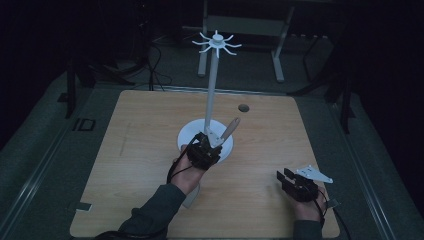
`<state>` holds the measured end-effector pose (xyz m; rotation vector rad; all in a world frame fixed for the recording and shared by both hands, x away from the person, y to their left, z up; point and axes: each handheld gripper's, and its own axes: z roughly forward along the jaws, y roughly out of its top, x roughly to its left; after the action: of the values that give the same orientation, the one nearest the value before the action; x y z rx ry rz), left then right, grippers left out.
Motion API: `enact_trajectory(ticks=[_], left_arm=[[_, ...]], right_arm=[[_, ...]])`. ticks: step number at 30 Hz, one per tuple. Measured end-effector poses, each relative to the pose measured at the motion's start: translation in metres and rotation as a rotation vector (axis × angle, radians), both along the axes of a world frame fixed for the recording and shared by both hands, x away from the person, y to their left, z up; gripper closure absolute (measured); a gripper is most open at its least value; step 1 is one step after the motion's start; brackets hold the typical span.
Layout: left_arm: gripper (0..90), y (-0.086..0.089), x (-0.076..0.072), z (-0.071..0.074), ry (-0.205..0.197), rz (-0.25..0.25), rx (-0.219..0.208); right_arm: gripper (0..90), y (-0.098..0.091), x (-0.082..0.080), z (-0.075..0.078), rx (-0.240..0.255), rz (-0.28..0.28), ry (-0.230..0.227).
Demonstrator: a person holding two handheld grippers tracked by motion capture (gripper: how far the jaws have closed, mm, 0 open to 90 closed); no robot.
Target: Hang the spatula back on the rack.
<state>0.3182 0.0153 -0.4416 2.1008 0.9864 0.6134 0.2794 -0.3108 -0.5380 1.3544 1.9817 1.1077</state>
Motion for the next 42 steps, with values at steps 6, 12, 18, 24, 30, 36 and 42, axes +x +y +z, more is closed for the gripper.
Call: enact_trajectory(ticks=[6, 12, 18, 24, 30, 36, 42], left_arm=[[75.6, 0.002, -0.003, 0.003, -0.035, 0.036, -0.059], [75.9, 0.007, -0.012, 0.012, -0.117, 0.108, -0.117], [75.9, 0.009, -0.017, 0.014, -0.181, 0.182, -0.148], [75.9, 0.010, -0.019, 0.015, -0.227, 0.222, -0.167], [75.9, 0.011, -0.020, 0.020, -0.243, 0.240, -0.193], [75.9, 0.011, -0.020, 0.027, -0.266, 0.246, -0.194], [76.0, 0.009, -0.019, 0.029, -0.286, 0.253, -0.201]], right_arm=[[62.8, 0.000, 0.000, 0.000, -0.001, 0.001, 0.000], [62.8, -0.001, 0.000, 0.000, 0.000, 0.000, 0.001], [62.8, 0.001, 0.000, 0.000, -0.003, 0.002, 0.001], [62.4, 0.000, 0.000, 0.000, 0.000, 0.000, -0.001], [62.5, -0.001, -0.001, 0.001, 0.004, -0.002, -0.006], [60.0, -0.001, -0.001, 0.001, 0.010, -0.009, -0.007], [59.4, -0.002, -0.001, 0.001, 0.011, -0.010, -0.007]])
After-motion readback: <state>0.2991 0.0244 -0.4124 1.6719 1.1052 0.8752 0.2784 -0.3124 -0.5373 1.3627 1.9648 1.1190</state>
